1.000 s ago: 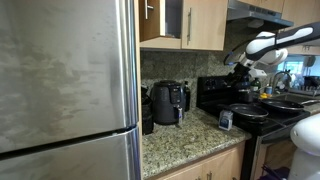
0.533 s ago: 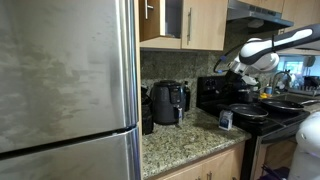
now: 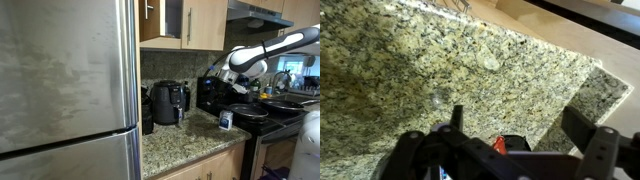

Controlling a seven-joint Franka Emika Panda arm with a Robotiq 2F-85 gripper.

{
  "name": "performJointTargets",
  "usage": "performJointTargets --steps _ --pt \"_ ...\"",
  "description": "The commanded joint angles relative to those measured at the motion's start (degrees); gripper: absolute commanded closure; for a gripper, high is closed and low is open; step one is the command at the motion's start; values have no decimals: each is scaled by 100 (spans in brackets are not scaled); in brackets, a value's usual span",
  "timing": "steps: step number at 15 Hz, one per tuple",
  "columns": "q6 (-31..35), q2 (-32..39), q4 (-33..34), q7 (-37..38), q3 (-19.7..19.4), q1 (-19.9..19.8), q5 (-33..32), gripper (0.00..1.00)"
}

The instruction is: Turn on the airfryer

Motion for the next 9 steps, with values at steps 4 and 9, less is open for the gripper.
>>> performJointTargets --steps 4,9 --pt "2681 1761 472 875 1092 14 -67 0" --pt "3169 1943 432 1295 1211 60 -267 0"
